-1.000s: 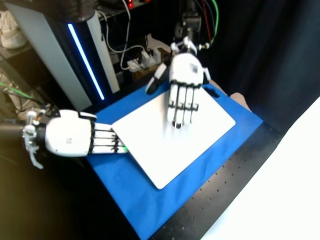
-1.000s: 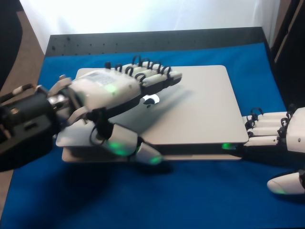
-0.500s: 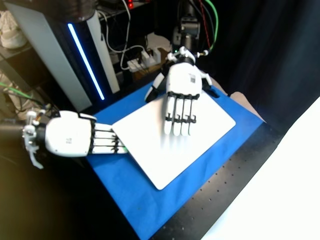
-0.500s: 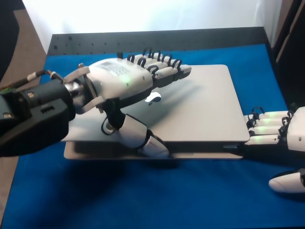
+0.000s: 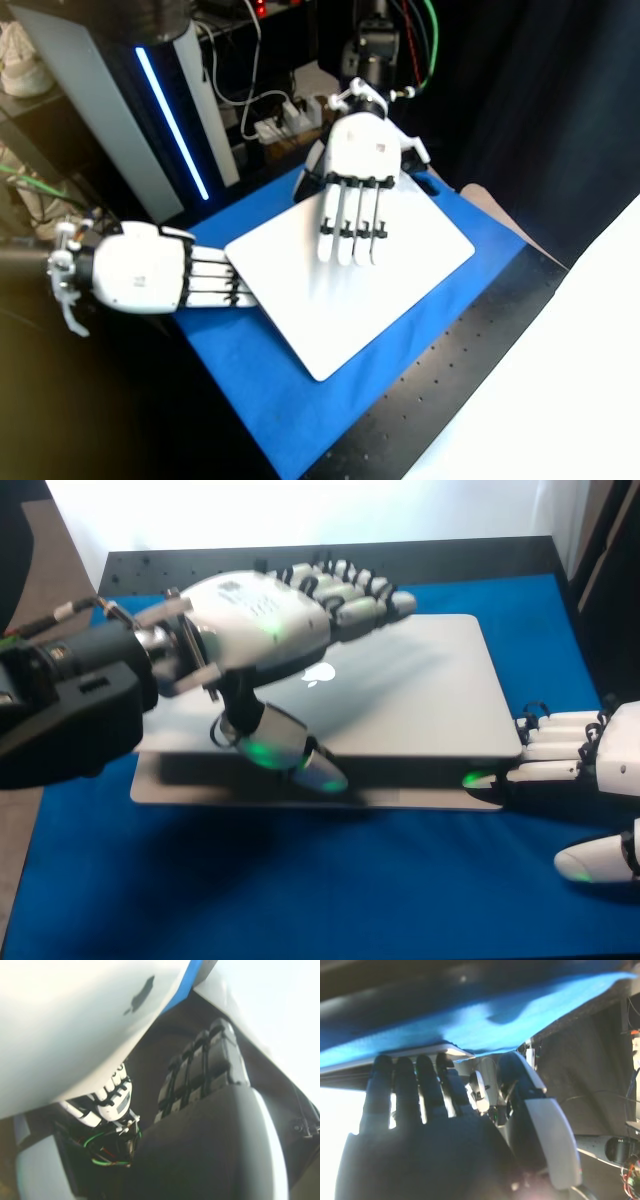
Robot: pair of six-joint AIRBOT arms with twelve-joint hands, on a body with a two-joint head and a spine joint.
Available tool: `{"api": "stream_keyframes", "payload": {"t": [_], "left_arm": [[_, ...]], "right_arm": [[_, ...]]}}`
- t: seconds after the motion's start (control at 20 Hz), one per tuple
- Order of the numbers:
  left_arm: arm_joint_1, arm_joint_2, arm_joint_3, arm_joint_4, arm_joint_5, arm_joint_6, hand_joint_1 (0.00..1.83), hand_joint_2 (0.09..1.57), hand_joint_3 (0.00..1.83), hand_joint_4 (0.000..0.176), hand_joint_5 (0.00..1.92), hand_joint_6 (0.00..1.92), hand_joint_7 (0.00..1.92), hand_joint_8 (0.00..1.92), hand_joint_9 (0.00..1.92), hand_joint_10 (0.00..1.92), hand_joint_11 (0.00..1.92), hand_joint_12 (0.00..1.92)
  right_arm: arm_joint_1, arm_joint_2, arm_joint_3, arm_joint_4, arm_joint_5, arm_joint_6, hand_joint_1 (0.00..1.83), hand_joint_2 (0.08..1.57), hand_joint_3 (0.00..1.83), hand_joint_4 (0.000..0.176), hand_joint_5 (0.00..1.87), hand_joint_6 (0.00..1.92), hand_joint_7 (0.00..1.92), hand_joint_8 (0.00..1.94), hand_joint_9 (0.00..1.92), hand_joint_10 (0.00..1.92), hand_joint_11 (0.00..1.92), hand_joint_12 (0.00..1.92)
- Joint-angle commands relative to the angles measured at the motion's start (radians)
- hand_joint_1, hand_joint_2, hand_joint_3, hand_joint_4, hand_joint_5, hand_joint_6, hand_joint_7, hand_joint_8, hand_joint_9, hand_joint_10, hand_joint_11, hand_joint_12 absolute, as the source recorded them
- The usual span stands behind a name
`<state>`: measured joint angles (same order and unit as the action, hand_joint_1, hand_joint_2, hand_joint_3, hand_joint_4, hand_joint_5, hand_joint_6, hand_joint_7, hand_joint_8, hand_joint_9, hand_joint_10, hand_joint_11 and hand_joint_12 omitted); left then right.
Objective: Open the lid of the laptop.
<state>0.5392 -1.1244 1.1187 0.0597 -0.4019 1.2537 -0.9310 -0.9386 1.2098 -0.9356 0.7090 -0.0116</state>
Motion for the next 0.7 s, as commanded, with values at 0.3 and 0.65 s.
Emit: {"api": "stream_keyframes", "payload": {"t": [0.3, 0.65], "left_arm": [[-0.077, 0.002, 0.002, -0.040, -0.187, 0.081, 1.06, 1.07, 0.00, 0.000, 0.00, 0.00, 0.00, 0.00, 0.00, 0.00, 0.00, 0.00], [-0.119, -0.008, 0.019, -0.075, -0.211, 0.111, 1.04, 1.08, 0.00, 0.000, 0.00, 0.00, 0.00, 0.00, 0.00, 0.00, 0.00, 0.00]], "right_arm": [[0.007, -0.026, -0.009, -0.009, 0.059, 0.007, 0.00, 1.37, 0.00, 0.000, 0.03, 0.00, 0.00, 0.00, 0.00, 0.00, 0.00, 0.00], [0.007, -0.029, -0.008, -0.033, 0.059, 0.027, 0.07, 1.37, 0.00, 0.000, 0.08, 0.01, 0.03, 0.00, 0.00, 0.00, 0.00, 0.00]]}}
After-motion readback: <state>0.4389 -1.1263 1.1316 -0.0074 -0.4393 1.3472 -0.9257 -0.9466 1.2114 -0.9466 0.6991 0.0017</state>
